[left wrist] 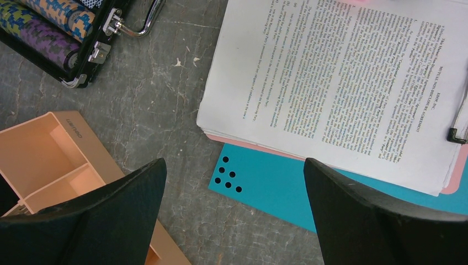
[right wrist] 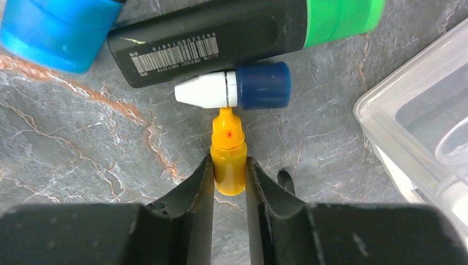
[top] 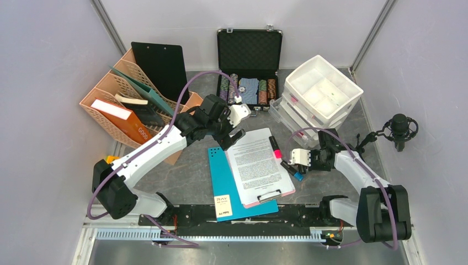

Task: Organize the desk
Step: Pick up the stationery from the center of the board, then place the stationery in the drawer.

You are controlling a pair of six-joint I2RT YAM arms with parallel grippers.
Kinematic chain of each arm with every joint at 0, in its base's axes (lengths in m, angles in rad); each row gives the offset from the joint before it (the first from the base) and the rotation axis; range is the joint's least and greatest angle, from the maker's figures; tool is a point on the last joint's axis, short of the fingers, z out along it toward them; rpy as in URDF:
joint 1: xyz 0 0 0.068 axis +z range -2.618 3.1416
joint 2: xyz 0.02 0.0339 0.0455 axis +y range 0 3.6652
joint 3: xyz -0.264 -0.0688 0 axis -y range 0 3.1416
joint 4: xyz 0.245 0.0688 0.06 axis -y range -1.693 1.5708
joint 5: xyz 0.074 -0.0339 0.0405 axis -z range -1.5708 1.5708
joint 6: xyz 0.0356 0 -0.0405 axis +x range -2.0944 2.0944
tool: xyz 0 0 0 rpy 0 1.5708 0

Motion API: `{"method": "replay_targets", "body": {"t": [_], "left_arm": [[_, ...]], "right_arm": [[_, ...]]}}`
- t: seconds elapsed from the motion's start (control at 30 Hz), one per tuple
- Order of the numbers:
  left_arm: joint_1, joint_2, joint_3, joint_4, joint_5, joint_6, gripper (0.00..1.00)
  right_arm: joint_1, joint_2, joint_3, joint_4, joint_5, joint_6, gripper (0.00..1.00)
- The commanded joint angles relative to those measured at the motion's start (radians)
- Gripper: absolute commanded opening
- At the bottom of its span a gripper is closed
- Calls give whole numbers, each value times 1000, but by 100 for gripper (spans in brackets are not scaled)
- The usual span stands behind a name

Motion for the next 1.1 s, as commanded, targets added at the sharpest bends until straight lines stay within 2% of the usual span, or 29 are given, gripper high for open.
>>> {"method": "replay_targets", "body": {"t": [0.0,0.23,0.37,0.53,0.77,1.07], "left_arm": [[2,-22,7,19,17,-19,100],[2,-35,0,20,12,-9,100],[2,-38,1,24,9,-7,100],[2,-35,4,24,13,-12,100],[2,-37,8,24,15,-16,100],[2,-49,-1,24,17,-18,100]], "right_arm": [[-12,12,16,-92,-33,-19,23],[-13,-103,94,-263,-72,-20,4],[-13,-140,226,-376,-166,10,3],[-12,-89,462,-446,-301,167,4],[5,17,653,-356,-353,358,3],[112,160,690,-162,-246,539,5]]}}
